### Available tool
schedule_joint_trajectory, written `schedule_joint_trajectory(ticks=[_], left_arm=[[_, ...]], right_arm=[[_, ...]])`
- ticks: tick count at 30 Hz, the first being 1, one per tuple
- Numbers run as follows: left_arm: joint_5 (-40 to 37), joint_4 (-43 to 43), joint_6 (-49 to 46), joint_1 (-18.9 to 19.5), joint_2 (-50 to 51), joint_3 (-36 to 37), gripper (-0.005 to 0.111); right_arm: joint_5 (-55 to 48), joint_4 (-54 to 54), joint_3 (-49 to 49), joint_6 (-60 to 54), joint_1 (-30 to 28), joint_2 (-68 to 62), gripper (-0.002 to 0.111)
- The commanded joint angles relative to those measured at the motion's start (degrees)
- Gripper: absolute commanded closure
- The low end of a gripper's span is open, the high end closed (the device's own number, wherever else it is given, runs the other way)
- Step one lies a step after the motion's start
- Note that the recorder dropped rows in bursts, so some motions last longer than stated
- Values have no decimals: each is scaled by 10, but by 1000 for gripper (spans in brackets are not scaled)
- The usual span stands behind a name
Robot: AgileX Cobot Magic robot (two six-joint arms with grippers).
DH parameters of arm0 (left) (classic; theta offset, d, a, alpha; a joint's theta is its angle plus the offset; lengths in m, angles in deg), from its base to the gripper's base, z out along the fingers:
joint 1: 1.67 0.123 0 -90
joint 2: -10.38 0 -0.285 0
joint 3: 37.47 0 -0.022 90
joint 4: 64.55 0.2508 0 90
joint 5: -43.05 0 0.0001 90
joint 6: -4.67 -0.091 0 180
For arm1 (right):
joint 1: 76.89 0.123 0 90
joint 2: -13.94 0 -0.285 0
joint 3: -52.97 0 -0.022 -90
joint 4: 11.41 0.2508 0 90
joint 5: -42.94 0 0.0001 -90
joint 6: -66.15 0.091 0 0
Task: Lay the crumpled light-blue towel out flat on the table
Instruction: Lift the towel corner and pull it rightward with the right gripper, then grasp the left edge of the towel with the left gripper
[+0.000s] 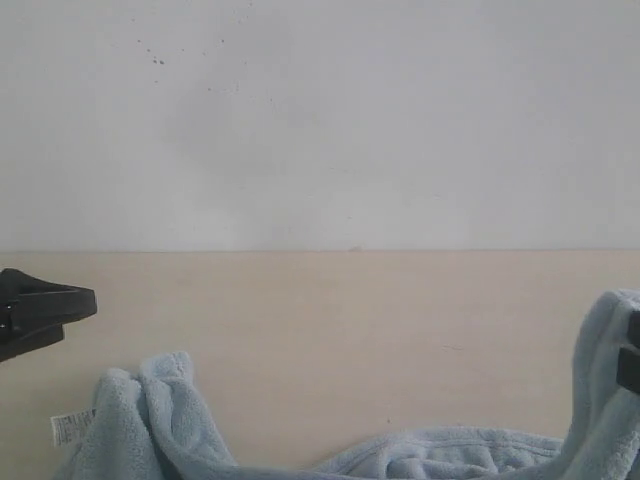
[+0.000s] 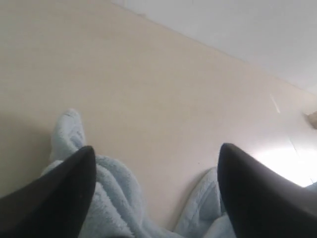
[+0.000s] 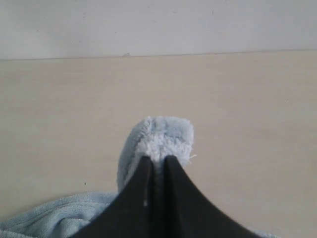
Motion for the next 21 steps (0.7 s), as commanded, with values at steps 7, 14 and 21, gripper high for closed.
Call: schedule_joint_trajectory(ticks=[7, 14, 21], left_arm=[[186, 81, 18, -171, 49, -122, 41], [223, 94, 34, -184, 134, -154, 41], [260, 94, 11, -190, 198, -157, 41]], right_arm=[[50, 0, -2, -6, -1, 0, 108], [63, 0, -2, -7, -1, 0, 108], [66, 0, -2, -7, -1, 0, 108]])
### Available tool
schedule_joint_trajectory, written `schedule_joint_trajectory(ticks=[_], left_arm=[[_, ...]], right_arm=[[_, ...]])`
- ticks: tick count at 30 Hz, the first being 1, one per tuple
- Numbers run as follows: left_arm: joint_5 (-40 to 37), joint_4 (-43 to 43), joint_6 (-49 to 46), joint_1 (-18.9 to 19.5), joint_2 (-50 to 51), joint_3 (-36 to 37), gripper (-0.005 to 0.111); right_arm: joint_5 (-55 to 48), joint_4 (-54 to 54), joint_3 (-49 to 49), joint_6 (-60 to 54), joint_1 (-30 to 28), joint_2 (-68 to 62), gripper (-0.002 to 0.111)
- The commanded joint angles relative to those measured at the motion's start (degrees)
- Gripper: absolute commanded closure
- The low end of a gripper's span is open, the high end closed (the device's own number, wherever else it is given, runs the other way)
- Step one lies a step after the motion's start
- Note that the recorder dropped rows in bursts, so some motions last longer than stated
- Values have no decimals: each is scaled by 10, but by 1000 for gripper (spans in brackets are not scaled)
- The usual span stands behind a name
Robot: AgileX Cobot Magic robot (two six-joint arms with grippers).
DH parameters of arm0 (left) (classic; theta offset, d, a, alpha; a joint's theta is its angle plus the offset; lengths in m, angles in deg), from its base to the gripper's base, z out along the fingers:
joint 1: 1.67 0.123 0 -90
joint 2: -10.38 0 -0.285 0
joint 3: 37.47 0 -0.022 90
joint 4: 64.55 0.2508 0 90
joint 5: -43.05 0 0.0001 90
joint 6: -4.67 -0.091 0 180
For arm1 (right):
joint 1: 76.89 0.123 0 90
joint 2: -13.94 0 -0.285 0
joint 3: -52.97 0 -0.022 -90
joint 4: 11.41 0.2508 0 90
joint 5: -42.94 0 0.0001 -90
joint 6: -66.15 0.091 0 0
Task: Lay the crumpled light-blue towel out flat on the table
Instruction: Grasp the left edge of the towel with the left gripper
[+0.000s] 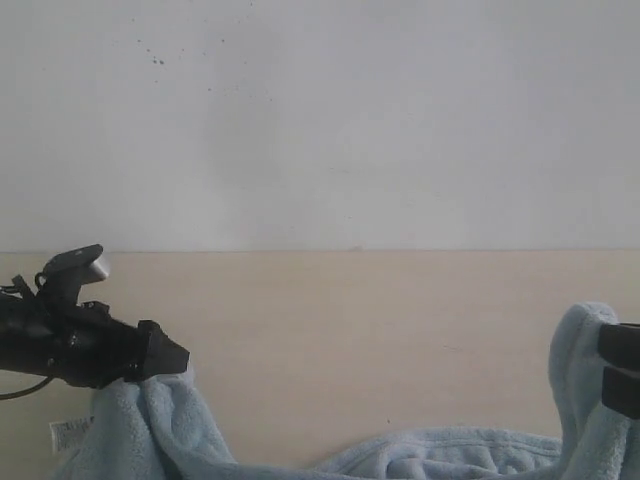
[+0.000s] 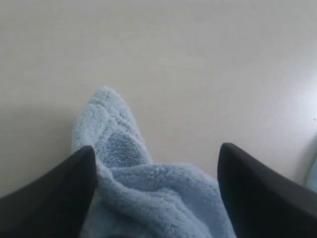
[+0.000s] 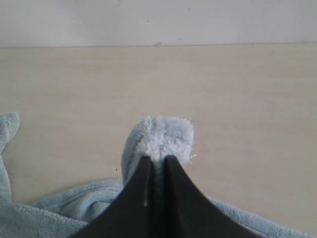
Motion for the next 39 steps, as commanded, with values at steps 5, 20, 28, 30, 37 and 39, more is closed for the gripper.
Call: schedule_joint_trajectory(ticks=[5, 20, 28, 30, 37, 39], left_arm=[[29, 2, -28, -4, 14, -5, 41], [21, -2, -42, -19, 65, -40, 60], [4, 28, -45, -19, -33, -77, 102], [5, 75, -10, -19, -60, -77, 102], [15, 433, 306, -17, -104, -15, 102], [26, 473, 353, -11, -111, 22, 102]], right_arm=[[6, -1, -2, -6, -1, 0, 108], [8, -1, -2, -6, -1, 0, 108], [14, -1, -2, -7, 0, 0, 108], [14, -1, -2, -7, 0, 0, 108], [24, -1, -2, -7, 0, 0, 108], [26, -1, -2, -7, 0, 0, 108]])
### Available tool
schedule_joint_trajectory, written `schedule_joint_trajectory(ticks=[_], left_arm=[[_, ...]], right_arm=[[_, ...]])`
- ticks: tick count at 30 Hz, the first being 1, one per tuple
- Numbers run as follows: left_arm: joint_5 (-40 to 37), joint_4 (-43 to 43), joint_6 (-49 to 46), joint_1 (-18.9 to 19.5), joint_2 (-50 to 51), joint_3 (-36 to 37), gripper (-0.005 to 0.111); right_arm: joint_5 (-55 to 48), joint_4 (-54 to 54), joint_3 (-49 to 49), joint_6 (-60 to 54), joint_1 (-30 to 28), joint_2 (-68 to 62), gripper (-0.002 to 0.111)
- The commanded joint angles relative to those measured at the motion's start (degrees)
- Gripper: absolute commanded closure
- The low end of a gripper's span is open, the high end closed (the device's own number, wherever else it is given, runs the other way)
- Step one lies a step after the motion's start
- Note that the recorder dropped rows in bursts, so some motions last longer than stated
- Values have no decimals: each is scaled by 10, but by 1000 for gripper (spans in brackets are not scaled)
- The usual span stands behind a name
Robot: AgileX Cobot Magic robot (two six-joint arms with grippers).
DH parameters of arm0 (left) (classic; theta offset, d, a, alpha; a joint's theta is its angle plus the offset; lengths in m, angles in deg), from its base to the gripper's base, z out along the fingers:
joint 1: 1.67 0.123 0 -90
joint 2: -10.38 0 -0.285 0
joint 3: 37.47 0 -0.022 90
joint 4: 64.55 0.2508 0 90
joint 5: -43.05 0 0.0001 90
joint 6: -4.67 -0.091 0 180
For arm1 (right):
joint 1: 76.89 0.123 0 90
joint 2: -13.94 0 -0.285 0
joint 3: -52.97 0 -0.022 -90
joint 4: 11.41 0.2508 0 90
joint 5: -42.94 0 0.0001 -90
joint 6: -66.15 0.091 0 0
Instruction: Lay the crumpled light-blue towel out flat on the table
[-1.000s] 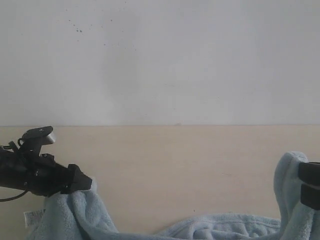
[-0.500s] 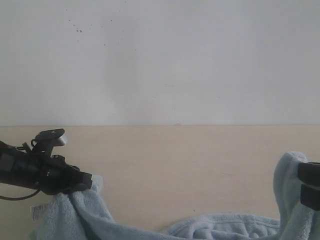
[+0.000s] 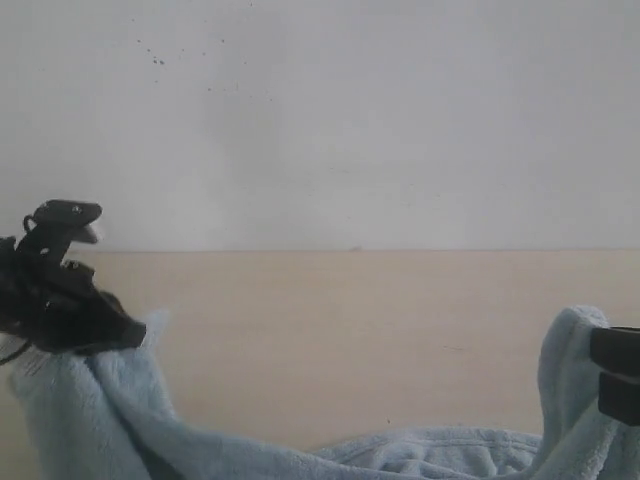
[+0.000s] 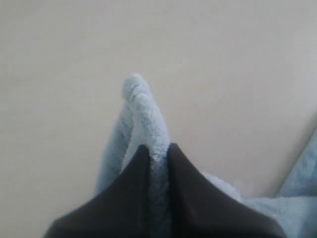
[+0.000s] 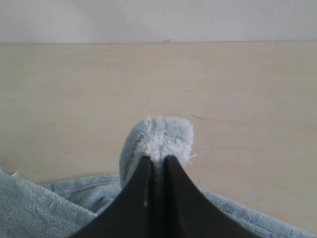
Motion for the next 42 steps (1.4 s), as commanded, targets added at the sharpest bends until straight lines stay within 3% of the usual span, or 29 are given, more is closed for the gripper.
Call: schedule_joint_trajectory(ticks=[1, 8, 17, 28, 42], left_arm=[[17, 126, 131, 8, -18, 72, 102], [50, 60, 132, 17, -57, 154, 98], [63, 18, 139, 17, -93, 164, 41], [127, 42, 127, 17, -170, 163, 40], [124, 42, 127, 17, -115, 164, 40]], right_arm=[[6, -1, -2, -6, 0, 0, 108], [20, -1, -2, -6, 0, 0, 108], [32, -1, -2, -6, 0, 0, 108], [32, -1, -2, -6, 0, 0, 108], [32, -1, -2, -4, 0, 0, 108]])
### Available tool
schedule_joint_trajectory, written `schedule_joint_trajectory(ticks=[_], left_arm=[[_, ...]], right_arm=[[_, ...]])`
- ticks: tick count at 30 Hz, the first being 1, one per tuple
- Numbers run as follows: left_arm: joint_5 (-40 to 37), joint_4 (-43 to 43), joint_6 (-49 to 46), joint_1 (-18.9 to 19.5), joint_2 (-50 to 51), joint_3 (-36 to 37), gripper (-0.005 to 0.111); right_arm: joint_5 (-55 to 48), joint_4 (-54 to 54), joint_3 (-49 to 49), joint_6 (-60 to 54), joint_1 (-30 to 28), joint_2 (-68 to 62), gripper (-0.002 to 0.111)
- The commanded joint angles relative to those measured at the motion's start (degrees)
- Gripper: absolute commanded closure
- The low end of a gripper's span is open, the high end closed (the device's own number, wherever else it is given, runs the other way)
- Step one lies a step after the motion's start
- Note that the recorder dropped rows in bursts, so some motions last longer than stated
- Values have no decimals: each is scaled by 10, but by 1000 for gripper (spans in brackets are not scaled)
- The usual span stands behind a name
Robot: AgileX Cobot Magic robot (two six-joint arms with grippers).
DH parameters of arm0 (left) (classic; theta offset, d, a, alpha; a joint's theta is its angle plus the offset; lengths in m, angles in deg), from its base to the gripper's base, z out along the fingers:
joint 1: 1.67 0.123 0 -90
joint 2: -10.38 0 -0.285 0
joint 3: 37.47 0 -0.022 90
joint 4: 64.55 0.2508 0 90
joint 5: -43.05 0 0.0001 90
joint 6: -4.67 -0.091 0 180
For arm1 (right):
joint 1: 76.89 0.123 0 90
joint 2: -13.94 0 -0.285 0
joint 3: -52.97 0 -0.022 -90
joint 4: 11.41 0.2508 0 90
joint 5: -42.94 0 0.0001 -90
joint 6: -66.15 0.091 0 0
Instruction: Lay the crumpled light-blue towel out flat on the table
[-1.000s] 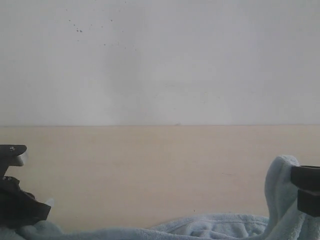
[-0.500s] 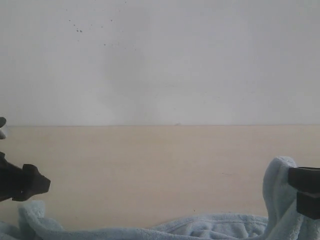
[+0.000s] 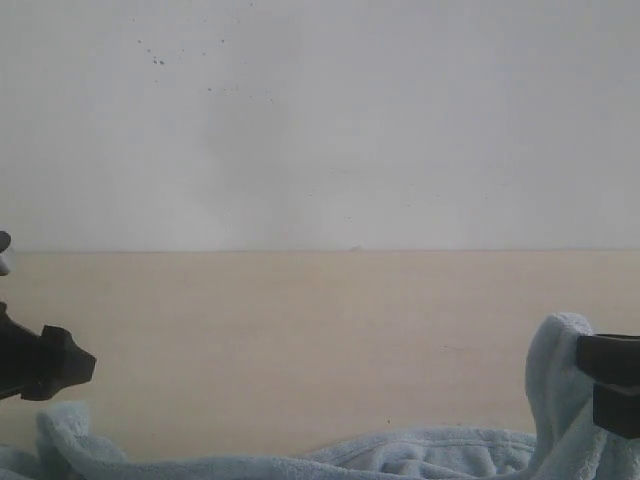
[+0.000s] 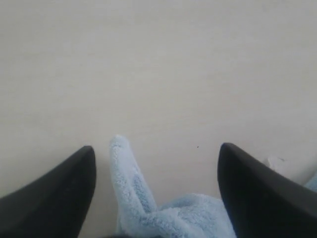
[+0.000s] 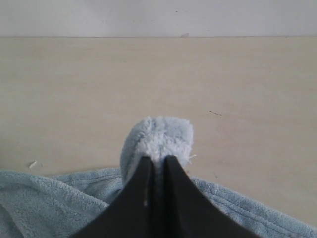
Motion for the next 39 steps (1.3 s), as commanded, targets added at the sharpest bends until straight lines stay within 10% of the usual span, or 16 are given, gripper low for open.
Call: schedule_joint_trajectory(ticks=[1, 13, 21, 39], left_arm=[[4, 3, -4, 0, 35, 2, 40], [13, 3, 3, 0, 106, 2, 43], [-18, 3, 3, 0, 106, 1, 102], [-84, 109, 86, 50, -222, -25, 103]], right_arm=[[-3, 0, -2, -3, 0, 0, 108], [-4, 0, -2, -3, 0, 0, 108], [-4, 0, -2, -3, 0, 0, 108], [-48, 0, 40, -24, 0, 4, 108]])
